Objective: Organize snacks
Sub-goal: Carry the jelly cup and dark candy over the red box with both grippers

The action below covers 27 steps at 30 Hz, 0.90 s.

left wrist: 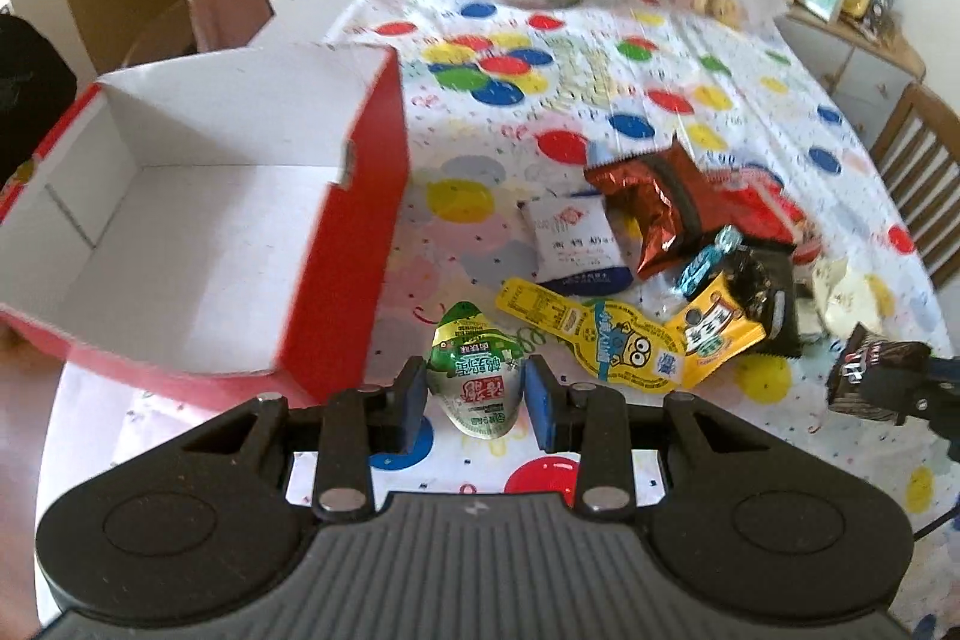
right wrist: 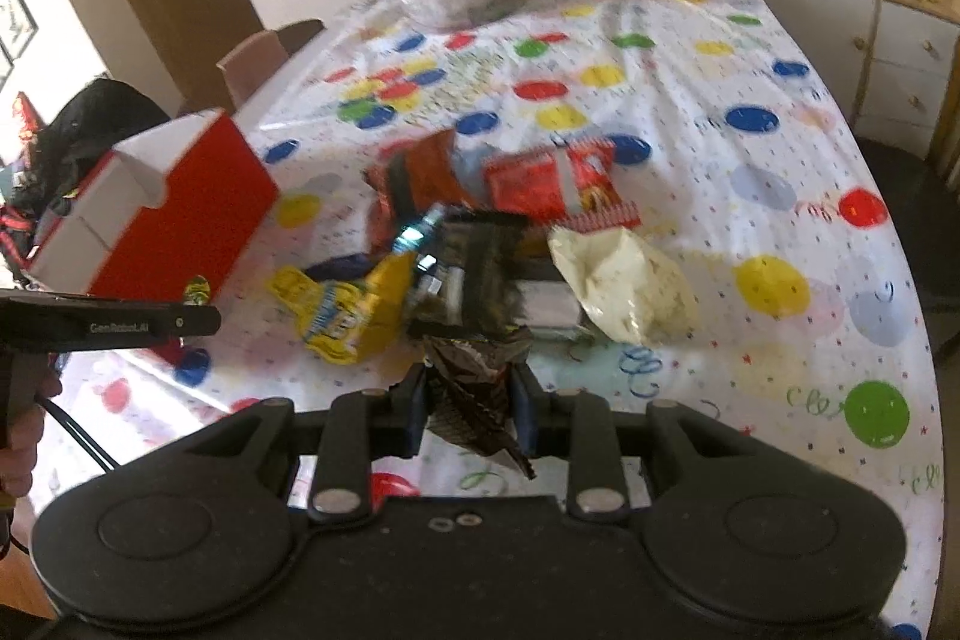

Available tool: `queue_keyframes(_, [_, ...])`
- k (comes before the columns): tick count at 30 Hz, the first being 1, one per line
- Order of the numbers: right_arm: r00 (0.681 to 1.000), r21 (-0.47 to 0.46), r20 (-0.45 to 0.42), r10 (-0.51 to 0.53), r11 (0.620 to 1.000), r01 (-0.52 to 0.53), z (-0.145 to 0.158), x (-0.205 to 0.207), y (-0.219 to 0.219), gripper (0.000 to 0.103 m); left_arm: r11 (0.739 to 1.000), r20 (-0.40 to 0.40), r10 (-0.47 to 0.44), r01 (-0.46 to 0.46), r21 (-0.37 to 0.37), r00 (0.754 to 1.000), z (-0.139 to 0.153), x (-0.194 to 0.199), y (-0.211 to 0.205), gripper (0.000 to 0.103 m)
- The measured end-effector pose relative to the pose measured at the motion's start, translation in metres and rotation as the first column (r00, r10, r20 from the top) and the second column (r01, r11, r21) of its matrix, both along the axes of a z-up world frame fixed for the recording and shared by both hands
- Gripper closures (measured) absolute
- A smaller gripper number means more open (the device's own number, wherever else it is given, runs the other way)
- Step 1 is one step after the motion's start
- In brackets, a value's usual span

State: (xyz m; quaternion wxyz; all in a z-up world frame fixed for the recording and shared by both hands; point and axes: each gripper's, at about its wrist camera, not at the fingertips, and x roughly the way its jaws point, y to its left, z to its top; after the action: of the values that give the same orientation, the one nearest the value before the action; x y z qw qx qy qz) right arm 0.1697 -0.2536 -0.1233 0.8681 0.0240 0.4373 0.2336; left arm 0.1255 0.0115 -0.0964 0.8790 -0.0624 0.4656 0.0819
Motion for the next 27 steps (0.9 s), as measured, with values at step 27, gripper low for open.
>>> queue_keyframes(27, [0.975, 0.036, 0.121, 0.187, 0.981, -0.192, 0.077, -0.026, 0.138, 0.076, 1.000, 0.081, -0.011, 0.010, 0.016, 0.997, 0.059, -0.021, 0.133, 0.069])
